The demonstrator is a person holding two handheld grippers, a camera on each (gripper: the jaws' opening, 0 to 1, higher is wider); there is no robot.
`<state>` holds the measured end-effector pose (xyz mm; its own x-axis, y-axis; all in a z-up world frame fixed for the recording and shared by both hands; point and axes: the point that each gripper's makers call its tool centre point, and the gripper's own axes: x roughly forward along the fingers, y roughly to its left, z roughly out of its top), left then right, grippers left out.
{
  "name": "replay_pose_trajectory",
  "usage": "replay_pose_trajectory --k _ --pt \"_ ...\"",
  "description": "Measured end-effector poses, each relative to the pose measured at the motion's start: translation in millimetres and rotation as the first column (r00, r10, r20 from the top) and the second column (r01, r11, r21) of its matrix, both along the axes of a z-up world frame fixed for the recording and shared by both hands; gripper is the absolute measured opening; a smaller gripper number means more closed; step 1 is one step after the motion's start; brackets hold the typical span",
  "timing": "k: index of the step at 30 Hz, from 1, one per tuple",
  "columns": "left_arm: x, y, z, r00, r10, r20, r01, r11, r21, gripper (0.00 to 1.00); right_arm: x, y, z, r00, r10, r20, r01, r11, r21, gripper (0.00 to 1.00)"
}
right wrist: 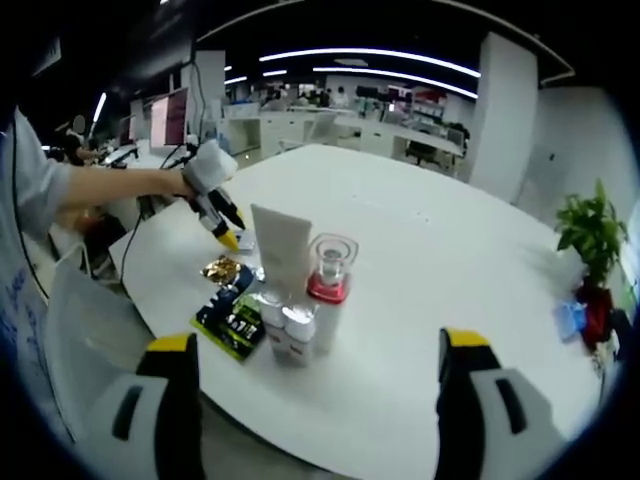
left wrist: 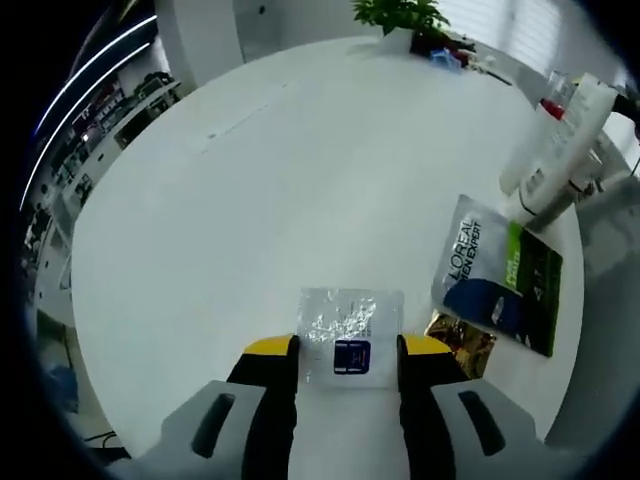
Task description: Arrange the skincare products in the storage area until every visible bottle or jar stands upright without overlapping.
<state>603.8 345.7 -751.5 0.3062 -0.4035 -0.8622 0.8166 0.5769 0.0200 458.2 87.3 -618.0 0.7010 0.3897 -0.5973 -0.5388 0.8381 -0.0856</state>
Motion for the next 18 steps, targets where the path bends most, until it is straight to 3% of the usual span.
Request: replay_pose_trajectory --k 8,18 --pt "-18.6 2 17.4 0.999 -0.028 0.016 0.028 1.0 0.003 0.36 -2 1 1.4 1.0 0.008 0.01 -0.008 1.0 0.007 1.0" --pt "-62.0 0 31.0 0.994 -0.106 0.005 0.106 0.994 0.017 0.36 -6 5 1.7 1.0 0.023 0.021 -0.023 1.0 0.018 1.0"
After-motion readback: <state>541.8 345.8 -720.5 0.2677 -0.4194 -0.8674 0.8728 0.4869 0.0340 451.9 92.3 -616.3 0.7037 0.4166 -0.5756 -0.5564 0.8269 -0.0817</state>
